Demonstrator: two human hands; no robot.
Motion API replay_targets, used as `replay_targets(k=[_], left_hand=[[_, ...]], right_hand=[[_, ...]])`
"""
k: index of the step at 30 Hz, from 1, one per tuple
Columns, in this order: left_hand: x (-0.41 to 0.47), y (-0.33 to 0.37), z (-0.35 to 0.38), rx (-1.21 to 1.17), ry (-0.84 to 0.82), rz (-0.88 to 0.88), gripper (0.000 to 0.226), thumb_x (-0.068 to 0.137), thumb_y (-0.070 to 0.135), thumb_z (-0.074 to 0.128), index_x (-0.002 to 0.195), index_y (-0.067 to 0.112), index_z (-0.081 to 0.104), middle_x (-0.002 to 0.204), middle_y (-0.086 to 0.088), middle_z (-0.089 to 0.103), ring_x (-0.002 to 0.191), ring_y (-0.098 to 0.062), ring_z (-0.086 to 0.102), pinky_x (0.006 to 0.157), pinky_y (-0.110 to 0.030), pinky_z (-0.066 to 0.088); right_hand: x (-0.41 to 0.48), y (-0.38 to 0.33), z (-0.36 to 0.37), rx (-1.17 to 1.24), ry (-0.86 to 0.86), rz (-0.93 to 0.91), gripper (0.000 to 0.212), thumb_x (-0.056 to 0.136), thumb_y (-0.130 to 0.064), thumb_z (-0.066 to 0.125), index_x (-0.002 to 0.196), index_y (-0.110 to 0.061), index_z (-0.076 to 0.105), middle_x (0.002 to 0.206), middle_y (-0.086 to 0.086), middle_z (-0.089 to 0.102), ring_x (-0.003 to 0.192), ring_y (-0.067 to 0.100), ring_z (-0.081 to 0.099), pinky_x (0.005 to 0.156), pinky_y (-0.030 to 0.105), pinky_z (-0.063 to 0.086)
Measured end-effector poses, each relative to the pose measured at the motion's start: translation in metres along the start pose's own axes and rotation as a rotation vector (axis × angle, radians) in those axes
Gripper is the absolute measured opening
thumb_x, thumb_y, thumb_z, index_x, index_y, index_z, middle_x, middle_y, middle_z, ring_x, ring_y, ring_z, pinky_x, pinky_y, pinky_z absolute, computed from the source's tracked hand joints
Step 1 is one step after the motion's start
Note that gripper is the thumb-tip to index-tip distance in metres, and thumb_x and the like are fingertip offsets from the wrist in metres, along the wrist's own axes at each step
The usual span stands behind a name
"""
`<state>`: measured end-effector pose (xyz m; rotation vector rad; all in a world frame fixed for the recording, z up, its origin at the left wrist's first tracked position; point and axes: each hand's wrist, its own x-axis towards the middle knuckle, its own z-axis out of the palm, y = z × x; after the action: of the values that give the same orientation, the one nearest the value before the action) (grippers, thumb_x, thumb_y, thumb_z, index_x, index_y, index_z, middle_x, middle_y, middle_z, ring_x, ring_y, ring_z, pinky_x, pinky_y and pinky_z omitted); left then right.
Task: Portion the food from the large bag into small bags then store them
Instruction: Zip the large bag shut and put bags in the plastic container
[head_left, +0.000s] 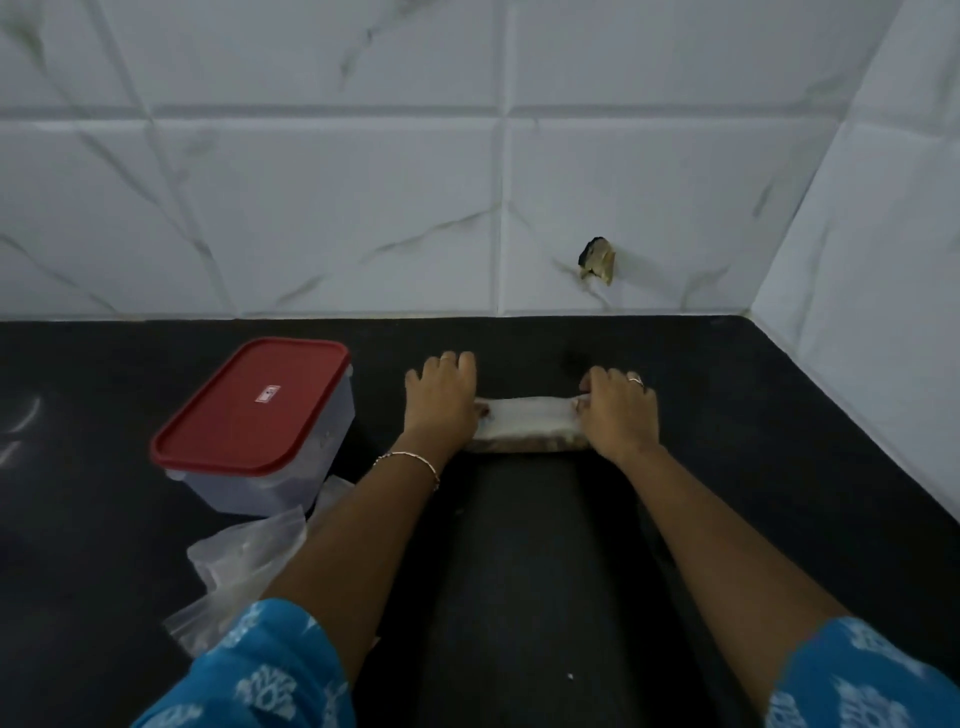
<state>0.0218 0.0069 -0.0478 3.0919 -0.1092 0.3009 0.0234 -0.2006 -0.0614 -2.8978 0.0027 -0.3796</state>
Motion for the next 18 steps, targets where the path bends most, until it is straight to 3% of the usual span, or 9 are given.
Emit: replay_targets(k=[5,9,13,18], left_hand=[[-0.012,0.004,-0.022,0.028,-0.063,0.039,0.033,0.099,0.036,0.045,0.126,0.017,0.044,0.121,-0.005,0.061,0.116,-0.025,0.054,0.108,-0.050,0.028],[-0.034,-0.011,-0.053,-0.137,0.085,-0.100,0.041,0.097,0.035,0.048,0.133,0.018,0.044,0.130,-0.004,0.056,0.126,-0.024,0.047,0.115,-0.054,0.016],[-0.073,-0.055,-0.080,-0.317,0.358,-0.398,0.051,0.090,0.035,0.057,0.136,0.017,0.044,0.133,-0.008,0.053,0.130,-0.029,0.041,0.114,-0.052,0.017],[-0.122,-0.132,-0.089,-0.522,0.496,-0.937,0.067,0.083,0.025,0.067,0.139,0.005,0.036,0.144,-0.019,0.036,0.137,-0.038,0.027,0.113,-0.048,0.019]], right_hand=[[0.014,-0.010,-0.033,0.223,-0.163,0.124,0.024,0.088,-0.027,0.063,0.112,-0.025,0.059,0.122,0.003,0.056,0.120,0.027,0.046,0.100,0.046,0.035],[0.011,-0.049,-0.052,0.363,-0.117,0.066,0.028,0.087,-0.031,0.065,0.114,-0.024,0.060,0.124,0.002,0.054,0.121,0.026,0.047,0.101,0.045,0.036],[-0.001,-0.104,-0.045,0.551,-0.183,-0.083,0.028,0.089,-0.024,0.065,0.116,-0.021,0.060,0.123,0.003,0.056,0.117,0.023,0.052,0.099,0.034,0.042],[-0.012,-0.187,-0.032,0.778,-0.493,-0.131,0.047,0.093,-0.027,0.060,0.137,-0.015,0.046,0.139,0.003,0.048,0.127,0.021,0.048,0.106,0.039,0.041]])
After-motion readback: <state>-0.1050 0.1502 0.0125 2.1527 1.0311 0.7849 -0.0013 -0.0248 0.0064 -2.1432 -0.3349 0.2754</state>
